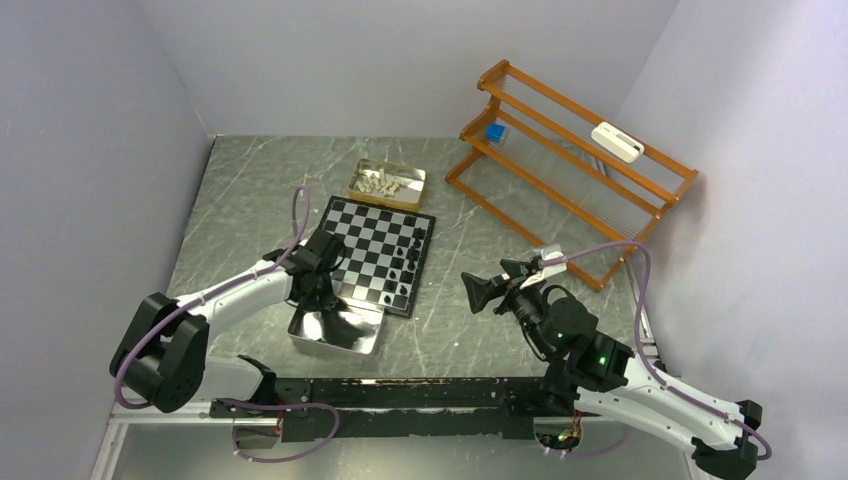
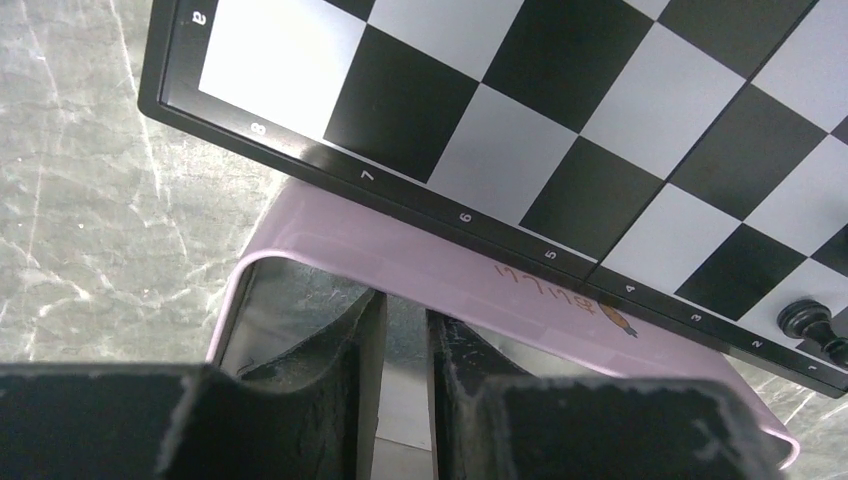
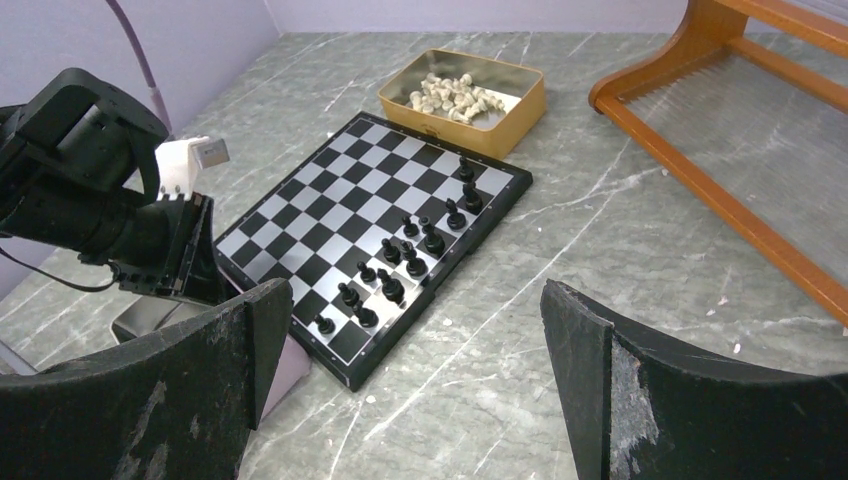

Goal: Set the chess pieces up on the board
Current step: Pick up the chess piece from the storage box.

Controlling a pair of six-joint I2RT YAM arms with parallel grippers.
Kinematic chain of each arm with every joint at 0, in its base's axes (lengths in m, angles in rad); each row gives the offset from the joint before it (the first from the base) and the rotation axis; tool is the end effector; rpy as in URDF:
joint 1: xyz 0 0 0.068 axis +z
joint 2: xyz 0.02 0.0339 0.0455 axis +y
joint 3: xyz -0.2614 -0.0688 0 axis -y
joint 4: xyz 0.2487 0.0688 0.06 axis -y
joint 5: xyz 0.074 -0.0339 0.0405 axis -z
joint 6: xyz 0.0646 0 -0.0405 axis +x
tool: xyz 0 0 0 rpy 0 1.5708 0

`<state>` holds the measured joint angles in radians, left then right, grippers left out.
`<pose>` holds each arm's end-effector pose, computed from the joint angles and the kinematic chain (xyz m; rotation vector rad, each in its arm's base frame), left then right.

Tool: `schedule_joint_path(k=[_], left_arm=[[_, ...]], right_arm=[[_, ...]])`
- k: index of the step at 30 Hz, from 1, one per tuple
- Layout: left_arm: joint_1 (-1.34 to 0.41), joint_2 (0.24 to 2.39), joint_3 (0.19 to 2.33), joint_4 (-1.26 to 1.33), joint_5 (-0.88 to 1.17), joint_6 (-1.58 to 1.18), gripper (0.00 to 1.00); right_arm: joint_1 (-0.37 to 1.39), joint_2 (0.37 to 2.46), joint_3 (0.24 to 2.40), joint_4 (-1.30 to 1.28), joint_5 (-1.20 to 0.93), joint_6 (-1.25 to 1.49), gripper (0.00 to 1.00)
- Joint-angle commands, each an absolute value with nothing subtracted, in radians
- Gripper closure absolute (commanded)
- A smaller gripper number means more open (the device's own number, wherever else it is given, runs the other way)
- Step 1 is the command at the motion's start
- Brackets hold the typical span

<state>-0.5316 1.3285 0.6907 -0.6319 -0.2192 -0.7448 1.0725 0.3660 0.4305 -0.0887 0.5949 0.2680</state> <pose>0.2084 -0.1062 0.1365 -0.3408 2.7501 -0.0055 0.1024 0.1124 0.2799 -0.1803 1.6100 0.5682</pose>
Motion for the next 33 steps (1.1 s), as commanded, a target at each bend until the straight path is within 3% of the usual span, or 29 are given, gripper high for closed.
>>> schedule_joint_path(k=[1, 8, 15, 33], left_arm=[[-0.524, 1.331, 0.677, -0.558, -0.182, -0.72, 0.74], [-0.525, 1.307, 0.692, -0.611, -0.189, -0.74, 0.74], [-0.525, 1.205, 0.692, -0.633, -0.273, -0.78, 0.63], [-0.524, 1.29, 0.693, -0.592, -0.312, -0.777, 0.69]], right_arm=[[1.069, 0.362, 0.429, -0.085, 0.609, 0.27, 0.0], [1.069, 0.37, 0.426, -0.077, 0.606, 0.272, 0.0], [1.069, 0.371, 0.42, -0.072, 0.598, 0.281, 0.0], [1.069, 0.348, 0.42, -0.089, 0.608, 0.282, 0.0]])
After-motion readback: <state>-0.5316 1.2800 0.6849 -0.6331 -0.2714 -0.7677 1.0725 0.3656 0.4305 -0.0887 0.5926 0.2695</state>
